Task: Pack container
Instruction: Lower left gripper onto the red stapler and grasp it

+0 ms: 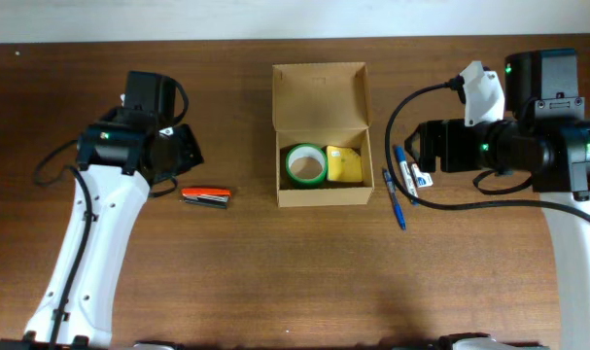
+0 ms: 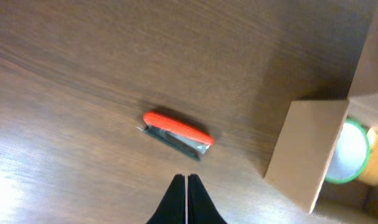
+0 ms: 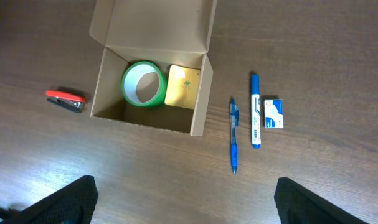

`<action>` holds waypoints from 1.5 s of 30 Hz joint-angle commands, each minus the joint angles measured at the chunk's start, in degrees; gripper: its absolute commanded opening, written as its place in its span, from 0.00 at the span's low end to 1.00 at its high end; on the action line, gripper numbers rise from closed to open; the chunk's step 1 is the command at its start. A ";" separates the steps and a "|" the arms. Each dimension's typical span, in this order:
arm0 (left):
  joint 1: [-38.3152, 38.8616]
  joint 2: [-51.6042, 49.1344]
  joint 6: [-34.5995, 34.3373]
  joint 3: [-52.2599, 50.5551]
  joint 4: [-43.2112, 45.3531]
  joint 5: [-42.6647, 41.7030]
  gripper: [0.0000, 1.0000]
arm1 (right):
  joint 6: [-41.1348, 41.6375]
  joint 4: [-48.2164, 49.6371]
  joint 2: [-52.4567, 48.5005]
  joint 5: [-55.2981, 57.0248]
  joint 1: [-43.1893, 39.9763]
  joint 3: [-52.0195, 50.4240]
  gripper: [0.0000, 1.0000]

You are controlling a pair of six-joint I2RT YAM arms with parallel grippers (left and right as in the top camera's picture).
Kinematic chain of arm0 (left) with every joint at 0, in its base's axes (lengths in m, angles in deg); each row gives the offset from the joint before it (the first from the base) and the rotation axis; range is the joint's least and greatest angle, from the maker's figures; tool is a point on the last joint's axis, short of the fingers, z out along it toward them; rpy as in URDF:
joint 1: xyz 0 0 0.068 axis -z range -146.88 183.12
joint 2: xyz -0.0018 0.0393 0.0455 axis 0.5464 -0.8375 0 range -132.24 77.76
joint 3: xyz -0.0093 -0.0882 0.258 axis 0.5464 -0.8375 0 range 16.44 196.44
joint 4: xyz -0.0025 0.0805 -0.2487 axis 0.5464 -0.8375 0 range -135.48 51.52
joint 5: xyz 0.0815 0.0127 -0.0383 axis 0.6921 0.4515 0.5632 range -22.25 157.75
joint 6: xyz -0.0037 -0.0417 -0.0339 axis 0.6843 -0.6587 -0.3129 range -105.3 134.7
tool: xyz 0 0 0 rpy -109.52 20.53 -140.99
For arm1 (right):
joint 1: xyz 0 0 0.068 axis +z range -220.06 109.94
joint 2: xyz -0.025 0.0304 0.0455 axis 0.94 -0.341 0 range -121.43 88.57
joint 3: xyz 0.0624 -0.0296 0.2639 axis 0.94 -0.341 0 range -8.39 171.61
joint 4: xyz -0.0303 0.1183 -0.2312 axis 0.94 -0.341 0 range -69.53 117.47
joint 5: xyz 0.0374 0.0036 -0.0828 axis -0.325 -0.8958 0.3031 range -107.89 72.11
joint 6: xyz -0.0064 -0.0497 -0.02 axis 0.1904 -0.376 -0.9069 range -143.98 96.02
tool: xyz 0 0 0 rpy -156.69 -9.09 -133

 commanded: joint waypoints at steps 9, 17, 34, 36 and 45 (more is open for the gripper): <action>-0.24 -0.02 -11.10 -2.36 2.97 -5.25 1.00 | -0.52 1.22 0.13 -0.94 -0.37 0.28 1.00; -0.24 -5.29 -33.42 -6.73 3.02 -4.90 1.00 | -0.50 1.27 0.13 -0.92 -0.37 0.28 0.99; -0.24 -24.68 -40.04 -7.08 8.76 -9.44 1.00 | -0.50 1.25 0.13 -0.92 -0.37 0.28 0.99; -0.24 -25.75 -40.04 -7.08 10.19 -9.57 1.00 | -0.50 1.22 0.13 -0.92 -0.37 0.28 0.99; -0.24 -28.41 -39.78 -7.10 10.27 -7.93 1.00 | -0.50 1.22 0.13 -0.92 -0.37 0.28 0.99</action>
